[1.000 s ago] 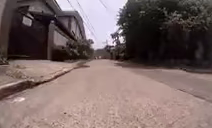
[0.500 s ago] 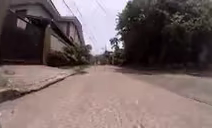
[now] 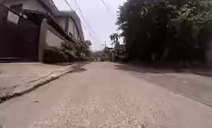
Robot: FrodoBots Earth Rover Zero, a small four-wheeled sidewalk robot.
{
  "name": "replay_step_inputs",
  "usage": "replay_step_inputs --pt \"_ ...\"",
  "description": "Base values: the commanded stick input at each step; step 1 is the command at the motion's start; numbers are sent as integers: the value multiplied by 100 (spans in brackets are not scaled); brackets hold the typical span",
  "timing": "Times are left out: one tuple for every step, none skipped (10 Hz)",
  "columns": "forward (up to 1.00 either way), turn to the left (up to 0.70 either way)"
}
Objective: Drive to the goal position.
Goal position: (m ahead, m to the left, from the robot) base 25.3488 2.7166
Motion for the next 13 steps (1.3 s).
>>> replay_step_inputs --pt "100 3" --pt "100 3" --pt "100 3" --pt "100 3" --pt "100 3" --pt "100 3" --pt "100 3" --pt "100 3" --pt "100 3" --pt "100 3" --pt "100 3" --pt "100 3" --pt "100 3"
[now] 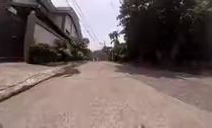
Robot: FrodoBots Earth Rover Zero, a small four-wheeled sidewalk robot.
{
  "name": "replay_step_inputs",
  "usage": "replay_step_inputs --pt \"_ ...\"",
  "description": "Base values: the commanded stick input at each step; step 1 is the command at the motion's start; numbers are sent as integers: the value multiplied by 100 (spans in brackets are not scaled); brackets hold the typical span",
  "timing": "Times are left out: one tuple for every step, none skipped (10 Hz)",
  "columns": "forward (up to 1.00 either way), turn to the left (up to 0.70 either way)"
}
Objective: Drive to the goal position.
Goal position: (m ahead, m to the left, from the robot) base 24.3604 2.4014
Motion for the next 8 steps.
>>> replay_step_inputs --pt "100 3" --pt "100 3" --pt "100 3" --pt "100 3" --pt "100 3" --pt "100 3" --pt "100 3" --pt "100 3"
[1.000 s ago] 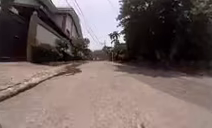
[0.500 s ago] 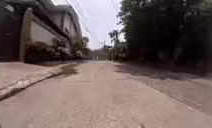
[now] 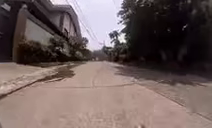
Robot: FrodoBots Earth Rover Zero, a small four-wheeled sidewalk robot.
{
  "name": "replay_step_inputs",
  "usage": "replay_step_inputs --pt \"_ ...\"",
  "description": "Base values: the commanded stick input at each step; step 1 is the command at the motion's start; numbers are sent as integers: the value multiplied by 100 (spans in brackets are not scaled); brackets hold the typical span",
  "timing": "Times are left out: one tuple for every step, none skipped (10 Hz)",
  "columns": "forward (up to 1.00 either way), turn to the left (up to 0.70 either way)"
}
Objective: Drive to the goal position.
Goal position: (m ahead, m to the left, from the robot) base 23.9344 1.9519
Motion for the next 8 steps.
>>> replay_step_inputs --pt "100 3" --pt "100 3" --pt "100 3" --pt "100 3" --pt "100 3" --pt "100 3" --pt "100 3" --pt "100 3"
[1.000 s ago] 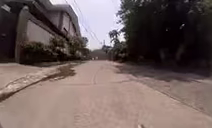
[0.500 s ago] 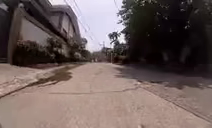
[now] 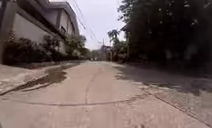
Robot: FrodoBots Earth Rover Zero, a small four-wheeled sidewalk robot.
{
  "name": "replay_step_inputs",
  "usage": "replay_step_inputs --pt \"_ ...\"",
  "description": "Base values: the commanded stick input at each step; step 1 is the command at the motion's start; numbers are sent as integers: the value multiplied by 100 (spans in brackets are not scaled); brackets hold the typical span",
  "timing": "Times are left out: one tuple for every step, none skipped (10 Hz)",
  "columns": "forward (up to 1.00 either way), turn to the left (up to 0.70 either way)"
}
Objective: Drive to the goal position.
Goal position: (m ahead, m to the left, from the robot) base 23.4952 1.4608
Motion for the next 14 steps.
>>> replay_step_inputs --pt "100 3" --pt "100 3" --pt "100 3" --pt "100 3" --pt "100 3" --pt "100 3" --pt "100 3" --pt "100 3" --pt "100 3" --pt "100 3" --pt "100 3" --pt "100 3" --pt "100 3" --pt "100 3"
